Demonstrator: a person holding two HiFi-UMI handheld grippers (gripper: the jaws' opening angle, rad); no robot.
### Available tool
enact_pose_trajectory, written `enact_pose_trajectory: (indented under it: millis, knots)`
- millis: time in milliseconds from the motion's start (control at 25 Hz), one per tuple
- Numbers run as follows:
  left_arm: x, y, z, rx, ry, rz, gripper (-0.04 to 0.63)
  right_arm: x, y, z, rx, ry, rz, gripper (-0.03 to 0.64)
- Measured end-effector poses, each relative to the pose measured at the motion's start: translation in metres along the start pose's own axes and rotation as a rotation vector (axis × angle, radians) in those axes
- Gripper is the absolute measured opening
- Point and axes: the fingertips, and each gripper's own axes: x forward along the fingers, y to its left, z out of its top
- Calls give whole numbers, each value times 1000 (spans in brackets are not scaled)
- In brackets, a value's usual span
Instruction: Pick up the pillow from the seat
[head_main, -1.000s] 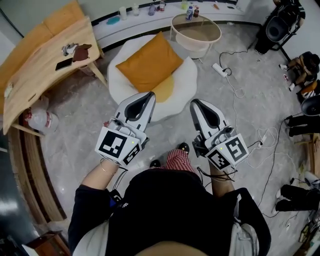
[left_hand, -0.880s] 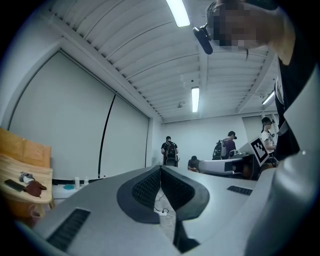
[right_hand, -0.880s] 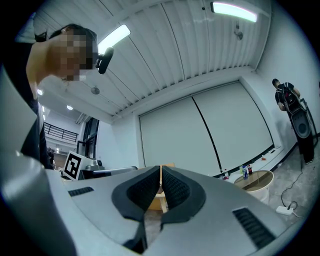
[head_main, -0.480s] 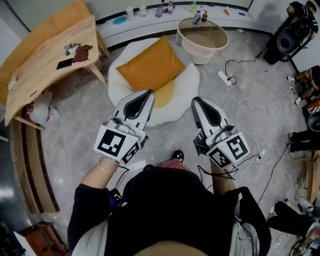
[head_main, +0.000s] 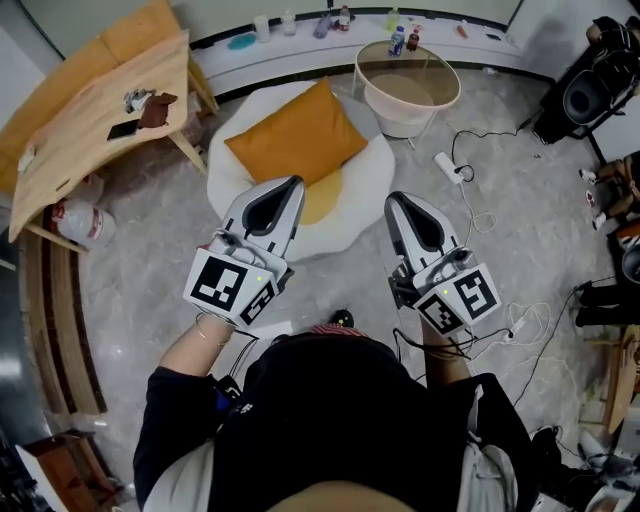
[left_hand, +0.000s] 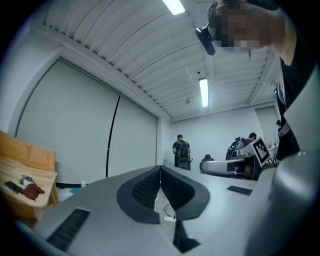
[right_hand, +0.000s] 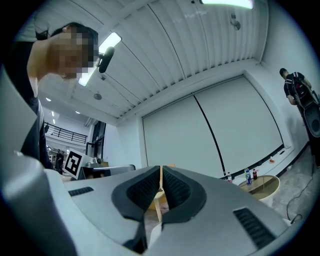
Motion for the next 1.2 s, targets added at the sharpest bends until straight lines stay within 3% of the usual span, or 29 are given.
enact_pose_trajectory:
  millis: [320, 720, 1200]
  knots:
    - [24, 0, -3, 20, 22, 79, 9, 2, -37, -2, 20, 18, 59, 23]
    - [17, 18, -13, 14, 30, 168, 9, 19, -45, -12, 40, 30, 113, 23]
    - [41, 58, -11, 16, -5, 203, 9, 66, -62, -16, 19, 50, 153, 23]
